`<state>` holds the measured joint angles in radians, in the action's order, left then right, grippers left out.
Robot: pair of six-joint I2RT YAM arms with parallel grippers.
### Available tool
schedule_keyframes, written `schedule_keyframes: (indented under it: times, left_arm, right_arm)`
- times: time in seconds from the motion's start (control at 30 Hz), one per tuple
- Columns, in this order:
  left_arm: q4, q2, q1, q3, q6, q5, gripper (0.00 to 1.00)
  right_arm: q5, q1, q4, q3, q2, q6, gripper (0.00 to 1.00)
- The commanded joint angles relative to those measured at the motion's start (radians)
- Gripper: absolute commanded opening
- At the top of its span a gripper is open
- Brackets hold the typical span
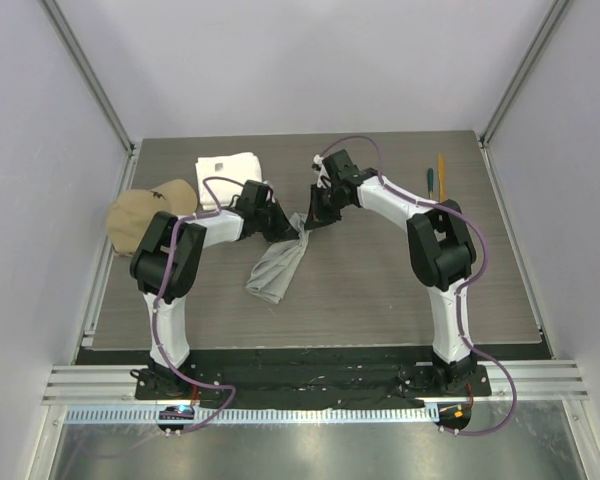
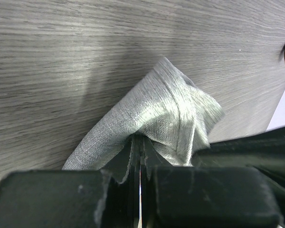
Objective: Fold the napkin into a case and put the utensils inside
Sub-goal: Stuff the top corner of the smaller-rectangle-folded napkin into the folded napkin.
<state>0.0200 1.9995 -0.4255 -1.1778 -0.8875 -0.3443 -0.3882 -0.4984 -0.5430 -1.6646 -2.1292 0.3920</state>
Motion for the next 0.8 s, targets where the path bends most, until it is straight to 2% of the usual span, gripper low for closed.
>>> schedule_keyframes:
  times: [0.0, 0.17, 0.33, 0.4, 0.53, 0.63, 0.77]
  left_arm:
    - [0.087, 0.071, -0.009, 0.01, 0.025, 0.085, 0.01]
    - [0.044, 0.058, -0.028, -0.02, 0.053, 0.016, 0.01]
    - [0.015, 0.007, -0.033, -0.019, 0.025, -0.002, 0.04]
    - [-0.014, -0.016, -0.032, -0.005, -0.005, 0.002, 0.08]
    - [-0.039, -0.056, -0.03, 0.001, -0.037, 0.016, 0.11]
    - [-0.023, -0.051, -0.029, -0.019, -0.05, 0.027, 0.19]
    - [-0.017, -0.027, -0.022, -0.02, -0.065, 0.016, 0.2]
  right_arm:
    - [-0.044, -0.012, 0.063, 0.029, 0.086, 0.018, 0.01]
    - [-0.089, -0.023, 0.098, 0.035, 0.045, 0.034, 0.01]
    - [-0.055, -0.022, 0.092, 0.02, 0.037, 0.028, 0.01]
    - [-0.051, -0.022, 0.081, 0.006, 0.031, 0.022, 0.01]
    - [-0.058, -0.025, 0.051, -0.011, 0.011, 0.015, 0.01]
    - [-0.044, -0.023, 0.051, 0.002, 0.02, 0.015, 0.01]
    - [-0.035, -0.023, 0.049, 0.012, 0.029, 0.008, 0.01]
